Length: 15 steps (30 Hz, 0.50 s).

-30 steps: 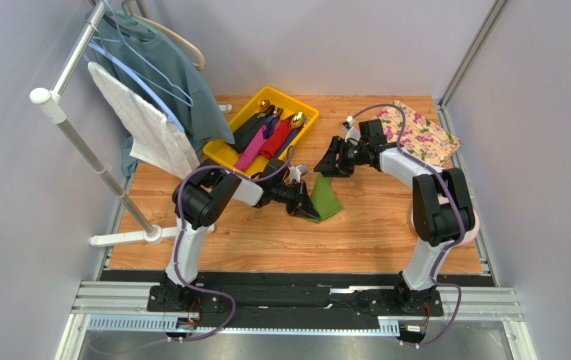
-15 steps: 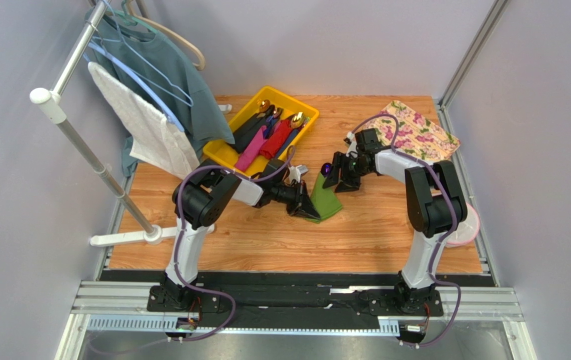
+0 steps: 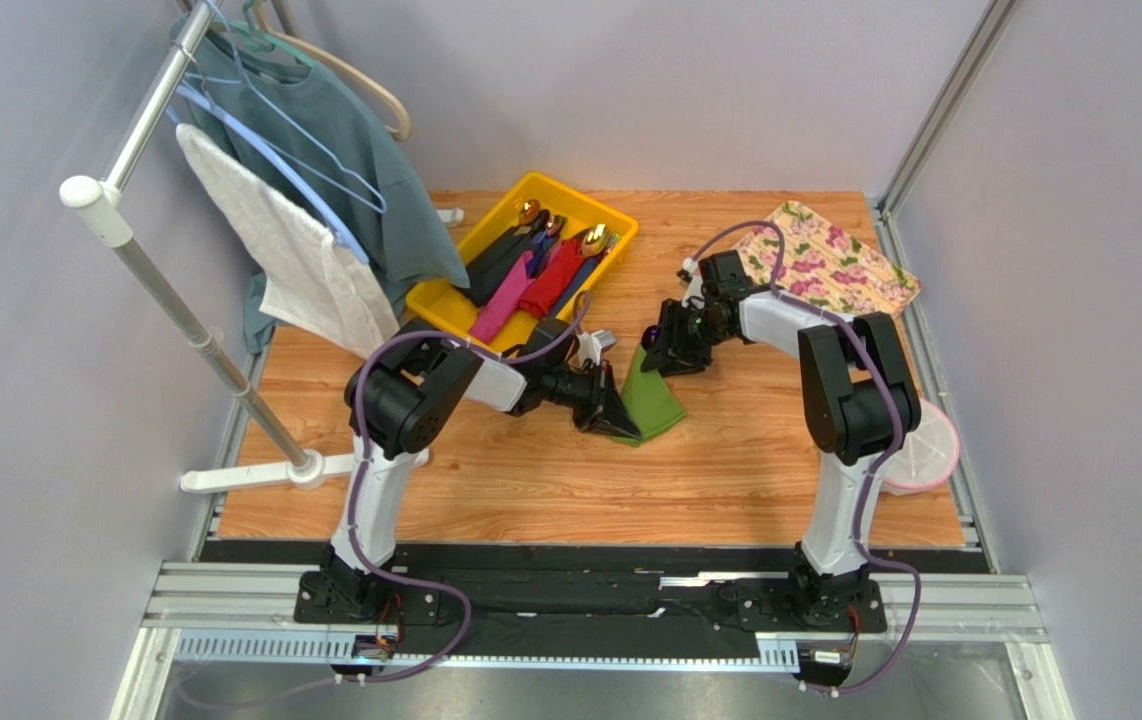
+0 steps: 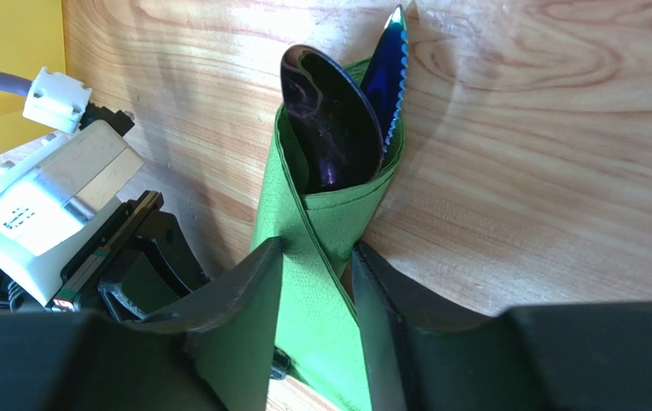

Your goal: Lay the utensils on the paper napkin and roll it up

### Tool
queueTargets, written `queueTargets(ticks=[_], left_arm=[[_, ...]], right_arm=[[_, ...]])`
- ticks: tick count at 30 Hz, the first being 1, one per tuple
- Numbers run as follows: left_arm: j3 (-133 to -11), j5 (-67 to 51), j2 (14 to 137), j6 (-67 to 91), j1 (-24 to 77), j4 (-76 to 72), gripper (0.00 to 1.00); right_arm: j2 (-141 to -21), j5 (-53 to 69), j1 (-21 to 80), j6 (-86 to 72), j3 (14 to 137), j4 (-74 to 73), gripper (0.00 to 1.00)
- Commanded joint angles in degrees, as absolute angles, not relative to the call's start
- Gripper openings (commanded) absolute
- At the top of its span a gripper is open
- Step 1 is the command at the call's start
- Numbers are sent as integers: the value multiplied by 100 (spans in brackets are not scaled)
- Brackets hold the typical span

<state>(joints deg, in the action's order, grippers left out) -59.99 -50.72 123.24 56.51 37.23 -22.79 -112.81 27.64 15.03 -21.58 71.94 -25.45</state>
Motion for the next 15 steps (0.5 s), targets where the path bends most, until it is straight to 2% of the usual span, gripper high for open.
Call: queueTargets(ticks=[1,3,10,15], left_arm=[[-5897,-4509,12577,5484,3709,-2109,0],[-5897,-4500,12568,5493,3700,-2109,0],[-5950,-4482,12542,5493,3692,-2083,0],[-5985,-4474,12472,5423,3700,-2048,0]], right_arm=[[-11619,2320,1564,-2030,7190,-2461,39],[-11654,2338,1564,-2074,7172,-2461,34],[-11847,2671,1547,-2302,7145,-2452,0],[-11786,2883,1494,-2382,7181,-2408,0]])
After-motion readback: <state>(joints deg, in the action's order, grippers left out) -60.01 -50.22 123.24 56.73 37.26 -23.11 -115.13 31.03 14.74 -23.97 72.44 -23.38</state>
